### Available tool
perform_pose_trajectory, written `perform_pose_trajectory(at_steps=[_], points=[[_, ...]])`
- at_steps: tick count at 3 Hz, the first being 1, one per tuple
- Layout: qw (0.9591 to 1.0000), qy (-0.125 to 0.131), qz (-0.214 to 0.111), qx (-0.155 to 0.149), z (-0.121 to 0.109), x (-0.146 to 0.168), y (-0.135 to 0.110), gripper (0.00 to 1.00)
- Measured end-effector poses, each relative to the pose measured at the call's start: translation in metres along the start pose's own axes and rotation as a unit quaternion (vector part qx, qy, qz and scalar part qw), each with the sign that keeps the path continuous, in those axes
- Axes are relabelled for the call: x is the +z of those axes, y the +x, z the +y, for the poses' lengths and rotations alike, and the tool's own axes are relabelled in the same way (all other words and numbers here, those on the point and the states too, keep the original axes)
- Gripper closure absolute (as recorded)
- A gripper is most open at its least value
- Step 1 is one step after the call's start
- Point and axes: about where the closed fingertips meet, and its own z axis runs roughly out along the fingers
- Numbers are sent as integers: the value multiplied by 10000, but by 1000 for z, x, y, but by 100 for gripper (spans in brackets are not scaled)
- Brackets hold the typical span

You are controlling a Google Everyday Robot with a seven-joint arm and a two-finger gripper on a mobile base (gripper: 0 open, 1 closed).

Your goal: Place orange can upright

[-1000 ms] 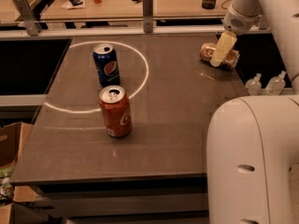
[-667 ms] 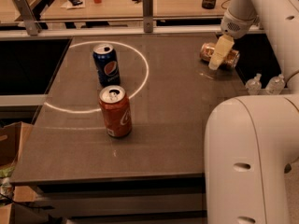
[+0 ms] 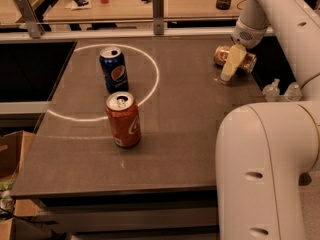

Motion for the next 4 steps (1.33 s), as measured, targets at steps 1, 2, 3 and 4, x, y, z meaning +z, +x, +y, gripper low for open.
perform_pose_trajectory(at_steps=[1, 2, 3, 4], points=[[10000, -37, -15, -61, 2, 4, -5, 17], [9998, -41, 20, -176, 5, 5, -10, 41], [9996, -50, 55, -289, 8, 6, -15, 64], [9996, -50, 55, -290, 8, 5, -15, 87]])
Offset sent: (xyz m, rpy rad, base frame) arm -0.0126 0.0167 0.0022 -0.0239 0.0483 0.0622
